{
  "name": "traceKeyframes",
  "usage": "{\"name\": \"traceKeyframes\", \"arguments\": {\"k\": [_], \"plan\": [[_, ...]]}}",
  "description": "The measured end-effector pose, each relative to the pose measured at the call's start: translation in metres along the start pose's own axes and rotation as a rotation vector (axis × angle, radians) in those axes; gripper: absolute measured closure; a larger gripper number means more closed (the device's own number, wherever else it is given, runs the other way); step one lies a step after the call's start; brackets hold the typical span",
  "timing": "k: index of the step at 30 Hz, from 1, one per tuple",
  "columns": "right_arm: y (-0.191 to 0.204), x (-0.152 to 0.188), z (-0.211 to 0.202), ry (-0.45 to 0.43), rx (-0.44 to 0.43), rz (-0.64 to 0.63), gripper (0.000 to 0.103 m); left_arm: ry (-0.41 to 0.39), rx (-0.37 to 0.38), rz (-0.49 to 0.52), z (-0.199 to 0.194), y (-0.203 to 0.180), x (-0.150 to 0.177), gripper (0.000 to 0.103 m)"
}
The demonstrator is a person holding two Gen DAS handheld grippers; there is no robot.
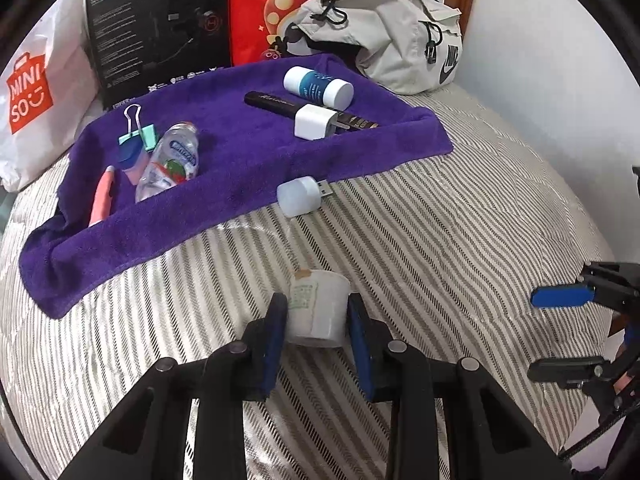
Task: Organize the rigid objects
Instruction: 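Grasp the white cream jar with the left gripper while the right gripper grasps the white USB light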
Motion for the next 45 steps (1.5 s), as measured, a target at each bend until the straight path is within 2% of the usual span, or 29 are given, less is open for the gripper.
{"name": "traceKeyframes", "arguments": {"k": [5, 10, 14, 20, 24, 26, 28, 29, 33, 36, 41, 45], "plan": [[0.011, -0.033, 0.006, -0.045, 0.031, -0.034, 0.038, -0.001, -0.035, -0.064, -0.012, 0.025, 0.017, 0.074], [0.026, -0.076, 0.036, -0.073, 0.069, -0.077, 0.038, -0.003, -0.048, -0.141, -0.026, 0.059, 0.038, 0.074], [0.029, -0.101, 0.059, -0.088, 0.112, -0.037, 0.038, 0.001, -0.076, -0.158, -0.036, 0.079, 0.05, 0.074], [0.036, -0.124, 0.088, -0.096, 0.138, 0.041, 0.039, -0.015, -0.037, -0.189, -0.041, 0.094, 0.062, 0.074], [0.047, -0.128, 0.1, -0.113, 0.203, 0.038, 0.043, -0.025, -0.022, -0.199, -0.041, 0.096, 0.062, 0.074], [0.052, -0.132, 0.106, -0.124, 0.234, 0.031, 0.049, -0.03, -0.014, -0.202, -0.043, 0.097, 0.063, 0.074], [0.054, -0.134, 0.109, -0.131, 0.273, 0.013, 0.062, -0.036, -0.002, -0.208, -0.043, 0.099, 0.063, 0.074], [0.053, -0.136, 0.11, -0.133, 0.305, 0.016, 0.065, -0.039, 0.003, -0.212, -0.044, 0.1, 0.064, 0.074], [0.051, -0.134, 0.109, -0.14, 0.306, 0.021, 0.066, -0.044, -0.004, -0.205, -0.045, 0.098, 0.065, 0.074], [0.049, -0.13, 0.104, -0.106, 0.287, -0.009, 0.066, -0.045, -0.009, -0.2, -0.045, 0.097, 0.066, 0.074], [0.039, -0.106, 0.081, -0.028, 0.282, -0.068, 0.066, -0.042, -0.014, -0.201, -0.044, 0.097, 0.064, 0.074], [0.034, -0.086, 0.057, -0.018, 0.279, -0.1, 0.066, -0.042, -0.017, -0.206, -0.043, 0.096, 0.061, 0.074]]}}
Point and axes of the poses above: each gripper's, at about its wrist camera, not at the fingertips, and z roughly the way its jaws point, y to its left, x to its underside, the point moved 1 cm from there along z, roughly the way its jaws point, and after that the axes turned 1 degree about y, right-handed, at the moved point
